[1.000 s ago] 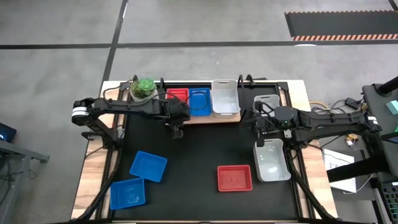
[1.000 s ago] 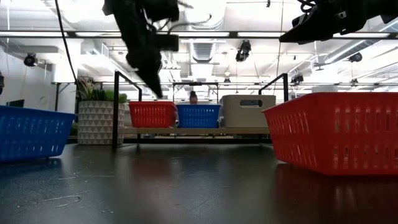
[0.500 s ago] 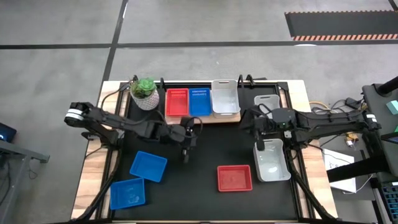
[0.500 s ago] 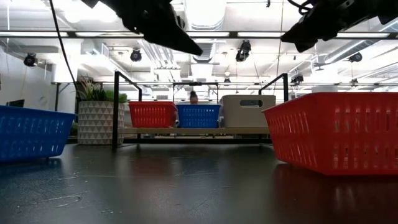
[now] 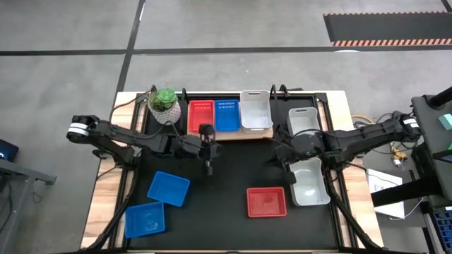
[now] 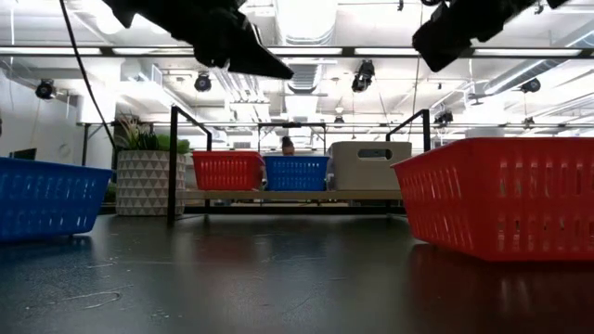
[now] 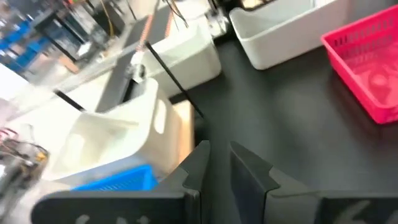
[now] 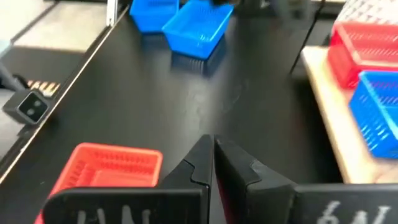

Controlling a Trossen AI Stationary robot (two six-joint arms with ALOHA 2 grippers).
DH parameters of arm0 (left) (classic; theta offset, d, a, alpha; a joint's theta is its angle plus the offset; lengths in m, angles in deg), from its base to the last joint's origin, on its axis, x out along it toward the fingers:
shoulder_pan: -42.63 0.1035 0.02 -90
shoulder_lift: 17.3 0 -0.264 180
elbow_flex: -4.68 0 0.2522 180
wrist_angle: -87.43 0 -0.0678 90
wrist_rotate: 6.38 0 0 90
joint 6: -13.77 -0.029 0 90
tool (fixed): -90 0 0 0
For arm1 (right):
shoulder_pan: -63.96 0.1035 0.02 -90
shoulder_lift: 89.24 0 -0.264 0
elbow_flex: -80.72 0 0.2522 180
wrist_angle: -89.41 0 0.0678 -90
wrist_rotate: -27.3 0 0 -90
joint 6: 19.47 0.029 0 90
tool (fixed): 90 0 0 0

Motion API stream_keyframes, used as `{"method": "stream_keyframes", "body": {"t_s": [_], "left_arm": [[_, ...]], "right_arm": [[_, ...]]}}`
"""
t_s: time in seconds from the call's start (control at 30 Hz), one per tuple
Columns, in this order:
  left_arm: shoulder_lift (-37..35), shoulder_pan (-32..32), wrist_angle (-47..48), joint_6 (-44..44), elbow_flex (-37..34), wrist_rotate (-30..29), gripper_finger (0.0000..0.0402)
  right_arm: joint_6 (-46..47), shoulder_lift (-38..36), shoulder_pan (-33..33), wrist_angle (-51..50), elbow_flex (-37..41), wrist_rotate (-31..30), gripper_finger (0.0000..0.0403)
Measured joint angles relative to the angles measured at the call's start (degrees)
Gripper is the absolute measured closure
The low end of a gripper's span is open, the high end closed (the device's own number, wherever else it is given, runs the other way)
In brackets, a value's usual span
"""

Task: Stack baskets on shelf by color
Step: Stack the top blue basket on top of the blue basket on the shelf

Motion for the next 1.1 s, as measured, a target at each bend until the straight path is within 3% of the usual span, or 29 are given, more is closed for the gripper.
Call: {"method": "stream_keyframes", "body": {"t_s": [0.43,0.63,0.87,1.1], "left_arm": [[-5.76,0.05,0.19,-2.06,-0.09,-0.76,0.0364],[-6.33,0.05,0.01,-2.04,-0.11,-0.76,0.0364],[-7.15,-0.08,0.46,-3.77,-0.11,-0.77,0.0364],[-13.75,-0.37,1.41,-7.97,-0.55,-5.29,0.0364]], "right_arm": [[5.07,15.01,7.83,-32.58,-19.70,0.59,0.0394],[5.57,21.05,11.86,-43.07,-27.42,0.59,0.0394],[2.93,25.08,12.53,-40.55,-31.60,-0.43,0.0394],[-10.20,31.61,10.87,-28.47,-35.35,-4.36,0.0378]]}}
